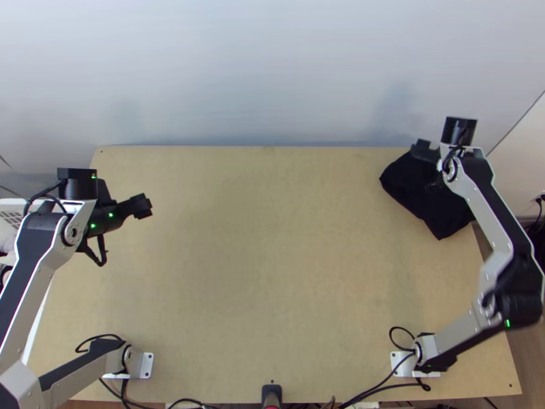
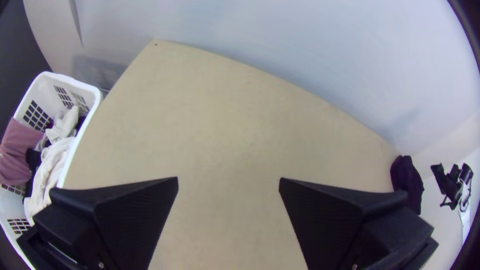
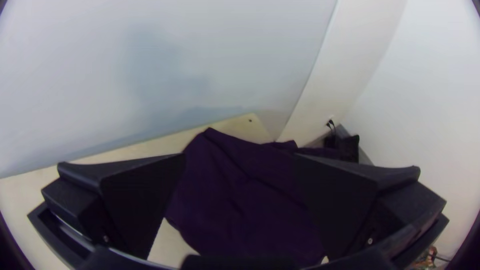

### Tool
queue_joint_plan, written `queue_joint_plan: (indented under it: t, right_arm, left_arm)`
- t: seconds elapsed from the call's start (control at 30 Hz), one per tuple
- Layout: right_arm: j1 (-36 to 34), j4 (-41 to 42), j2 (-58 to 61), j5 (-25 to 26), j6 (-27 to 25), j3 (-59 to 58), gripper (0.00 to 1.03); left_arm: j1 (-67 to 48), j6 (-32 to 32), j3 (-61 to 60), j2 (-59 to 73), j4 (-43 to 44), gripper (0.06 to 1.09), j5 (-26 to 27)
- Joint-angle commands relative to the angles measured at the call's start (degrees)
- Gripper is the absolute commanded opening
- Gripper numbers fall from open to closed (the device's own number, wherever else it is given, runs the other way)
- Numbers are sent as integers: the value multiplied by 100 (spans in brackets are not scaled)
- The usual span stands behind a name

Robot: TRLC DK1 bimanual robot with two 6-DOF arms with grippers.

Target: Fold the t-shirt

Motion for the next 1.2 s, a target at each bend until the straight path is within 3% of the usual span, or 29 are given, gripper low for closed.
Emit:
queue_joint_plan:
  t: [0.0, 0.23, 0.47, 0.6, 0.83, 1.07, 1.17]
  right_arm:
    - [674, 281, -1237, -81, -106, -593, 99]
    - [1439, 1266, -2441, -72, -106, -2597, 99]
    - [2643, 3806, -4304, -125, -1768, -5480, 99]
    - [3126, 3911, -5236, -169, -1732, -6517, 99]
    - [3337, 3832, -6528, -169, -1680, -7642, 99]
    - [3293, 3094, -7670, -169, -1434, -8205, 99]
    - [3267, 2707, -8751, -169, -1451, -8495, 99]
  left_arm:
    - [-8, 130, 3, -271, 306, 104, -678]
    - [317, 587, -630, -1027, 904, 104, -1311]
    - [378, 1369, -2072, -2477, 1642, 104, -1575]
    - [378, 1457, -2757, -3259, 1625, 104, -1575]
    - [466, 1501, -3619, -4367, 1642, 104, -1619]
    - [633, 1466, -3944, -4578, 1660, 104, -1566]
    - [651, 1448, -4076, -4569, 1800, 104, -1566]
